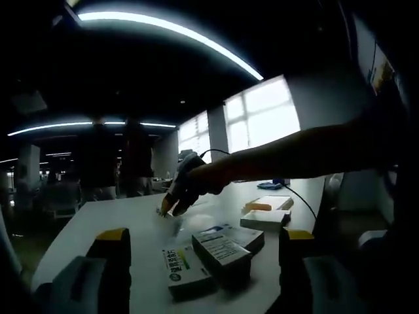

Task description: Arrange the small medicine boxes into an aligned row inside the storage area until every box is upright, visible, and separated from the surrounding clutter.

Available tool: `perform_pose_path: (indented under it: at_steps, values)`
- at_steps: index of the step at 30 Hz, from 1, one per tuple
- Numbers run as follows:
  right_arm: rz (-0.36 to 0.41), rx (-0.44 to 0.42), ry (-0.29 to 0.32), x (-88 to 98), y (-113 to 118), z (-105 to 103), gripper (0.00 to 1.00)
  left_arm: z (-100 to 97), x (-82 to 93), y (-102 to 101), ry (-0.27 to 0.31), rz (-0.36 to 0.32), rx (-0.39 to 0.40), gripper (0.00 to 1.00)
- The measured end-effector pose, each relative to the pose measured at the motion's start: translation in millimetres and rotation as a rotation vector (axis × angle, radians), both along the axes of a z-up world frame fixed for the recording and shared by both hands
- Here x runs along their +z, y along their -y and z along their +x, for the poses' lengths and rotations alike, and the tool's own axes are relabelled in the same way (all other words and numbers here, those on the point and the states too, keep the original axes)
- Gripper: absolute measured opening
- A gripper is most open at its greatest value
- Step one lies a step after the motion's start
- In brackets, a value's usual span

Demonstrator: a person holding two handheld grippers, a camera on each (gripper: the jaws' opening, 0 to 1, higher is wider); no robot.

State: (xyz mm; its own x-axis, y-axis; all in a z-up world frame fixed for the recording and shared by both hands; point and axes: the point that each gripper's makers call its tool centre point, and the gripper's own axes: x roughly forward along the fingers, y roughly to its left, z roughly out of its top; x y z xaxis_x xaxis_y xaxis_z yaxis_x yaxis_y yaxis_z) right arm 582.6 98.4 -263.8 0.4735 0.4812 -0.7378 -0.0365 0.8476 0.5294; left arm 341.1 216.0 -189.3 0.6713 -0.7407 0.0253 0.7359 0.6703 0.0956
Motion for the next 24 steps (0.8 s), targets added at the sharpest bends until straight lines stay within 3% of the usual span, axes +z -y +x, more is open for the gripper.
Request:
perform_pose_path:
  at_steps: [8, 12, 14, 16, 24]
  values:
    - [0.027, -0.016, 0.004, -3.0, -5, 4, 0.20, -0.1, -1.0, -3, -0.004, -0.010, -0.006, 0.93]
    - [0.061, -0.022, 0.005, -2.0, -3, 18, 0.23, -1.0, -2.4, -2, -0.007, -0.011, -0.009, 0.93]
    - [0.069, -0.016, 0.015, -1.6, -8, 13, 0.24, -1.2, -2.3, -2, -0.007, -0.010, -0.010, 0.93]
    - [0.074, -0.014, 0.019, 0.0, -2, 26, 0.24, -1.6, -1.2, -2, -0.005, -0.014, -0.010, 0.93]
    - [0.115, -0.002, 0.029, 5.1, 5, 36, 0.24, -1.6, 1.0, -5, -0.001, -0.019, -0.008, 0.93]
